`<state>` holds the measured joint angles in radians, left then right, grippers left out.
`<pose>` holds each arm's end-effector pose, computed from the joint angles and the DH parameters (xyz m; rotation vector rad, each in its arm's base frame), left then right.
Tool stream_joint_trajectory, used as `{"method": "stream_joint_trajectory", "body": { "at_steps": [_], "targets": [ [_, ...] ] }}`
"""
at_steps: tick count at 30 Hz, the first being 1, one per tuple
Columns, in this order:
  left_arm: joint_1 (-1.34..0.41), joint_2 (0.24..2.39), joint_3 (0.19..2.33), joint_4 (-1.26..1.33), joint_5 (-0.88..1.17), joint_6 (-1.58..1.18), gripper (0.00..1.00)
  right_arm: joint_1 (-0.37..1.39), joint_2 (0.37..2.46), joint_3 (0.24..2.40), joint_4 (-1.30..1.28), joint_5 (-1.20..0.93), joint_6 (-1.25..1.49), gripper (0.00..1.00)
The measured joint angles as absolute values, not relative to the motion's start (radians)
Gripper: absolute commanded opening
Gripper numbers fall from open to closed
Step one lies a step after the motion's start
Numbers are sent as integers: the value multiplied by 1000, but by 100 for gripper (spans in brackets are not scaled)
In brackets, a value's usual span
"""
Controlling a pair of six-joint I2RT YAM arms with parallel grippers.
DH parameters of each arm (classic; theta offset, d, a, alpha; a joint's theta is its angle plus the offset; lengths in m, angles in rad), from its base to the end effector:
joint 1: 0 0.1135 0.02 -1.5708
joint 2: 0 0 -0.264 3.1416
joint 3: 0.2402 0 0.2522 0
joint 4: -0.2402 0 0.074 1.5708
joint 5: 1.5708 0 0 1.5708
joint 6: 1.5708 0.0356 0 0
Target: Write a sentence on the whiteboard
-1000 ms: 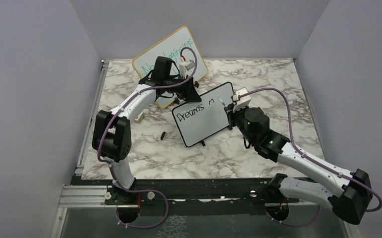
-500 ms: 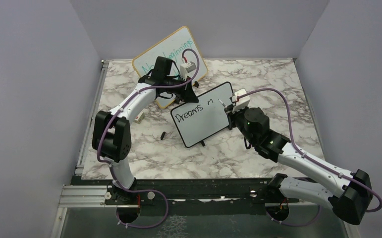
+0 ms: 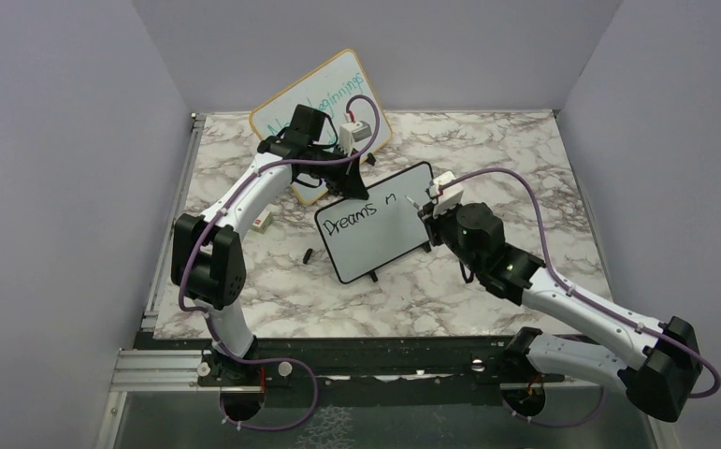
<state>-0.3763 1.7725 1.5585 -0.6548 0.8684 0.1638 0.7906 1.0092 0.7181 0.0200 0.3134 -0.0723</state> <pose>0.3505 -0.1677 0.3047 0.9890 2.1104 -1.1487 0.1733 0.1595 0.2952 -0.5628 1.7453 0.2170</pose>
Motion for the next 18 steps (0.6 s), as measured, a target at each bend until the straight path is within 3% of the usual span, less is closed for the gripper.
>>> {"method": "stream_joint_trajectory", "body": {
  "at_steps": [18],
  "targets": [
    [-374,1773,1544,-651,866,176,0,791,1069,718,83,297,-73,0]
  ]
}}
